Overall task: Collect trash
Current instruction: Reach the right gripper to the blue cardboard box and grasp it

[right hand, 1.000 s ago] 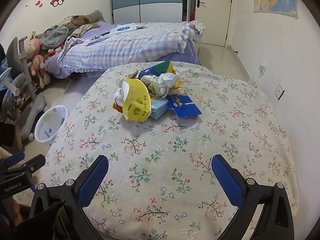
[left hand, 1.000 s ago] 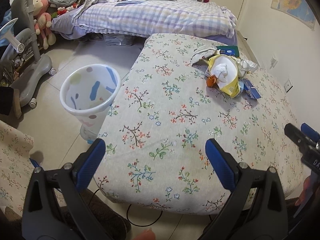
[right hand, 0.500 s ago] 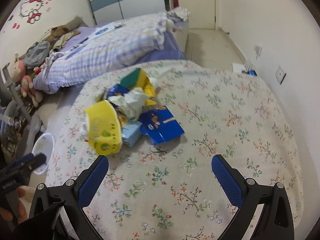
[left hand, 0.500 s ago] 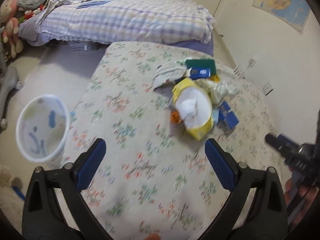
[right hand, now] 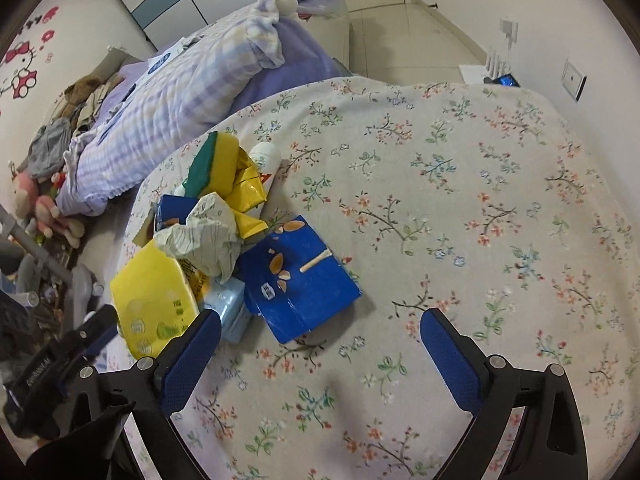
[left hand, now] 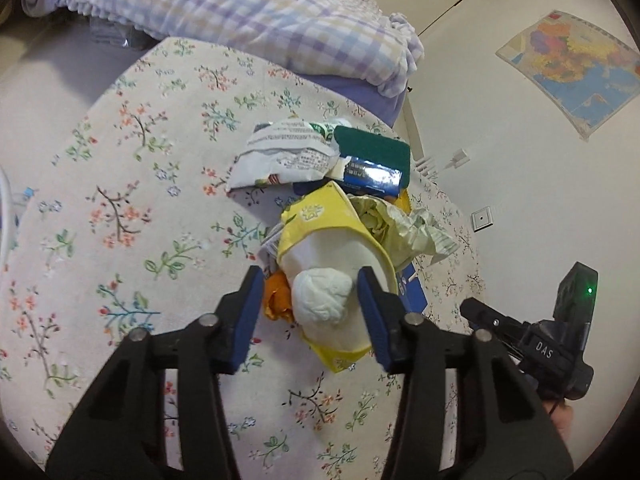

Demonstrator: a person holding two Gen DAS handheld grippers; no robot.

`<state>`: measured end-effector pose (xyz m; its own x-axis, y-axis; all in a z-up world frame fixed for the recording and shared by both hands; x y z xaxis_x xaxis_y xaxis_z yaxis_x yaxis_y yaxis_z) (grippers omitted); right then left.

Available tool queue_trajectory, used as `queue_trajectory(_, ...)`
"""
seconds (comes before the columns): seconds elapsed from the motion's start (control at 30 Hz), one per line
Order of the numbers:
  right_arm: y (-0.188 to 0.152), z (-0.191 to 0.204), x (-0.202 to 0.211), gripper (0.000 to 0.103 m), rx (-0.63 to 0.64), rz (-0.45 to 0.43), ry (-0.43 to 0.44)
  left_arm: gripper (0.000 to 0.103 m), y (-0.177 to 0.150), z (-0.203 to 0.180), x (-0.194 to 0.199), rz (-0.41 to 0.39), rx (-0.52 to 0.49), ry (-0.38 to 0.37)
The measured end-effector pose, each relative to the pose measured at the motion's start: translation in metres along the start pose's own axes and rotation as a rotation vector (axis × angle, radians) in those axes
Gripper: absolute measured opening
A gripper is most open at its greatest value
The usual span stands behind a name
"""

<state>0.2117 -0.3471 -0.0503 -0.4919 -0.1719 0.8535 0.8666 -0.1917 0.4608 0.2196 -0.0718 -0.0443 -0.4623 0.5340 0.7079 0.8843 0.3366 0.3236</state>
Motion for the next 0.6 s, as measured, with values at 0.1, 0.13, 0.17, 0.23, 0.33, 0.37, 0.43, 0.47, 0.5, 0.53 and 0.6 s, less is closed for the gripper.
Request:
queue_trajectory(0.1, 0.006, -0.001, -0.014, 0.099, -0.003, 0.02, 0.012, 0.03, -0.001, 0.0, -0.006, 0.019, 0.011, 0.0)
queue_trajectory(0.13, 0.006, 0.0, -0.018, 0.099, -0.002, 0.026, 0.014, 0.022, -0.001, 0.001, -0.008, 0.026, 0.016, 0.0)
queue_trajectory(0.17, 0.006, 0.001, -0.024, 0.098, 0.003, 0.041, 0.022, 0.016, -0.001, 0.002, -0.01, 0.032, 0.021, 0.002)
queue_trajectory(0.23, 0.005, 0.004, -0.032, 0.098, 0.014, 0.065, 0.038, 0.009, -0.002, 0.004, -0.011, 0.041, 0.026, 0.008)
queue_trajectory(0.33, 0.005, 0.01, -0.043, 0.098, 0.057, 0.081, 0.034, 0.009, -0.001, 0.003, -0.009, 0.035, 0.018, 0.021)
queue_trajectory(0.37, 0.005, 0.012, -0.046, 0.098, 0.076, 0.083, 0.027, 0.008, -0.001, 0.002, -0.007, 0.029, 0.011, 0.022)
queue_trajectory(0.43, 0.004, 0.014, -0.051, 0.098, 0.109, 0.087, 0.005, 0.008, 0.0, 0.0, -0.003, 0.015, -0.002, 0.032)
queue_trajectory(0.47, 0.003, 0.014, -0.053, 0.097, 0.12, 0.089, -0.007, 0.008, 0.0, -0.002, 0.0, 0.007, -0.011, 0.037)
queue_trajectory(0.5, 0.002, 0.014, -0.056, 0.097, 0.13, 0.094, -0.016, 0.008, 0.0, -0.002, 0.003, 0.0, -0.017, 0.044)
queue_trajectory(0.53, 0.0, 0.014, -0.061, 0.093, 0.139, 0.103, -0.02, 0.008, 0.0, -0.002, 0.005, -0.005, -0.02, 0.051)
queue_trajectory(0.6, -0.003, 0.014, -0.066, 0.086, 0.148, 0.121, -0.012, 0.008, 0.0, -0.003, 0.008, -0.014, -0.03, 0.069)
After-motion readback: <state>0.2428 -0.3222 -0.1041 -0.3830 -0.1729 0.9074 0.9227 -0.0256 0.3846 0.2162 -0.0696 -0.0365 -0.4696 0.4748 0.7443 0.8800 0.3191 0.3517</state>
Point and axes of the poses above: each gripper's, at about its wrist camera, not at the fingertips, and x roughly against the way its jaws point, z to its left, y to its top, the point moved 3 cm from there along -x, roughly the way its jaws point, and after that the axes turned 9 degrees about x, right-handed, at the moved point
